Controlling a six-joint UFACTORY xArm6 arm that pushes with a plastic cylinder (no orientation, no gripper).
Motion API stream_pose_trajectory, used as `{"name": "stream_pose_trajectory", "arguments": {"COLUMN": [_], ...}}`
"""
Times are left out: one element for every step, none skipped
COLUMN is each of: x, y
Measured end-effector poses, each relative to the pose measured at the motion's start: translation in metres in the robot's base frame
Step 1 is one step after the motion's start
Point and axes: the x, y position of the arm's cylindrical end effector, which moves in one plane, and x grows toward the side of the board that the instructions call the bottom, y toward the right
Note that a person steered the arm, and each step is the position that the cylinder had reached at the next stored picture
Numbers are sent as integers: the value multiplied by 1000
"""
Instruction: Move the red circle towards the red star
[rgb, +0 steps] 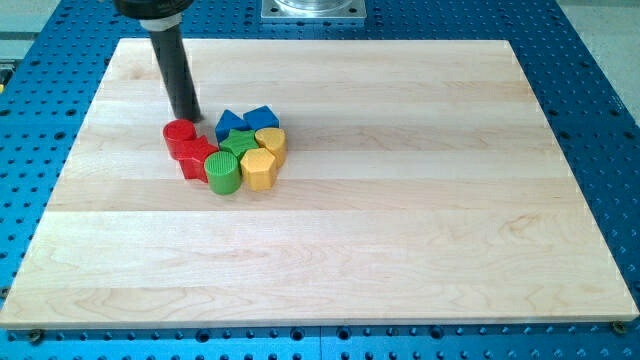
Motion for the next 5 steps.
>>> {"name": "stream_pose_trajectory", "arguments": {"x": [26,50,41,124,124], "y": [0,11,-26,-51,-23]}}
